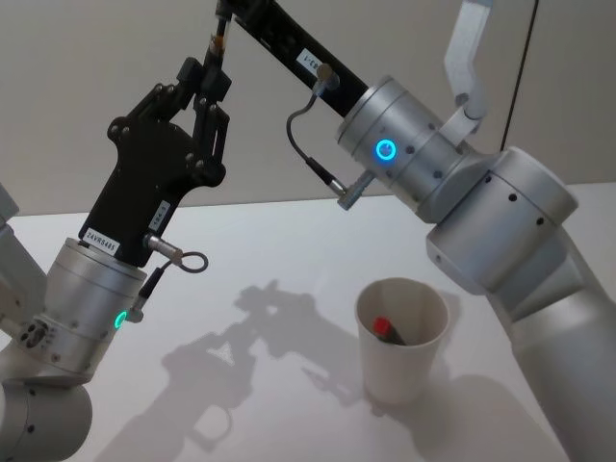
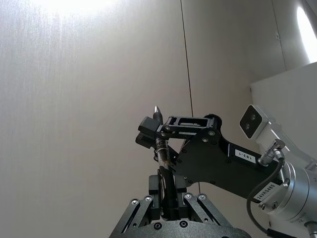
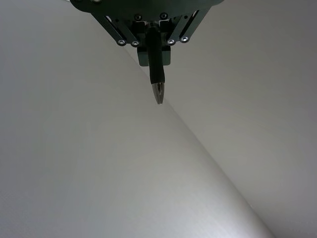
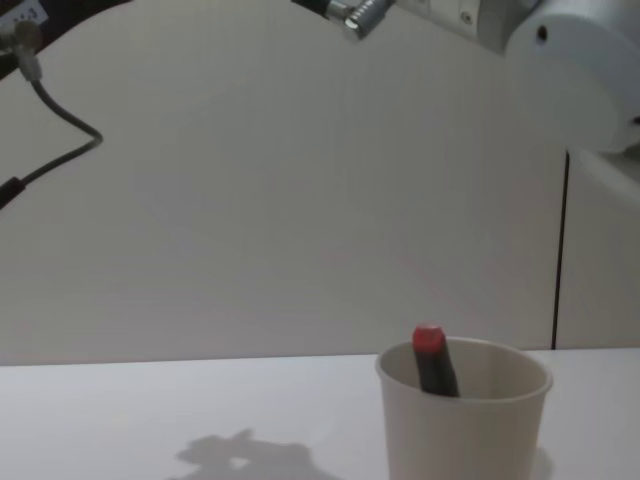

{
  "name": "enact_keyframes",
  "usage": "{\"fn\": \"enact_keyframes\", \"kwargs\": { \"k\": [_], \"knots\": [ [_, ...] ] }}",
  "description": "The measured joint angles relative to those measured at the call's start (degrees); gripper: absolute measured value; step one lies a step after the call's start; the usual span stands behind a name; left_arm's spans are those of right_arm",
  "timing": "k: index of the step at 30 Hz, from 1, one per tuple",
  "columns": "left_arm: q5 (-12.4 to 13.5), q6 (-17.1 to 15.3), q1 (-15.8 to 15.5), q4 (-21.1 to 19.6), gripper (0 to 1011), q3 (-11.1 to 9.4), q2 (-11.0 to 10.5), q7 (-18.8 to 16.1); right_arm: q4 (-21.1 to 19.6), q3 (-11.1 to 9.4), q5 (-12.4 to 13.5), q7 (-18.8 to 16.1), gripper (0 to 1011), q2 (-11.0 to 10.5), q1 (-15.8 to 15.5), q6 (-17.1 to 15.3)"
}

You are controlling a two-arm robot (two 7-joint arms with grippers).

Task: Place the pen into the pen holder.

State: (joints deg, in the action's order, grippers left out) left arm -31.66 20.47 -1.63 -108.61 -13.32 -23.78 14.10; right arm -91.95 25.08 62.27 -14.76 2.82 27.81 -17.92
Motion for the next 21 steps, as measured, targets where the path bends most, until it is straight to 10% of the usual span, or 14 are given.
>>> {"fn": "enact_keyframes", "kwargs": {
  "k": [9, 21],
  "knots": [
    [0.0, 0.0, 0.0, 0.0, 212, 0.0, 0.0, 0.0, 0.0, 0.0, 0.0, 0.0, 132, 0.0, 0.0, 0.0],
    [0.0, 0.0, 0.0, 0.0, 575, 0.0, 0.0, 0.0, 0.0, 0.0, 0.0, 0.0, 132, 0.0, 0.0, 0.1]
  ]
}}
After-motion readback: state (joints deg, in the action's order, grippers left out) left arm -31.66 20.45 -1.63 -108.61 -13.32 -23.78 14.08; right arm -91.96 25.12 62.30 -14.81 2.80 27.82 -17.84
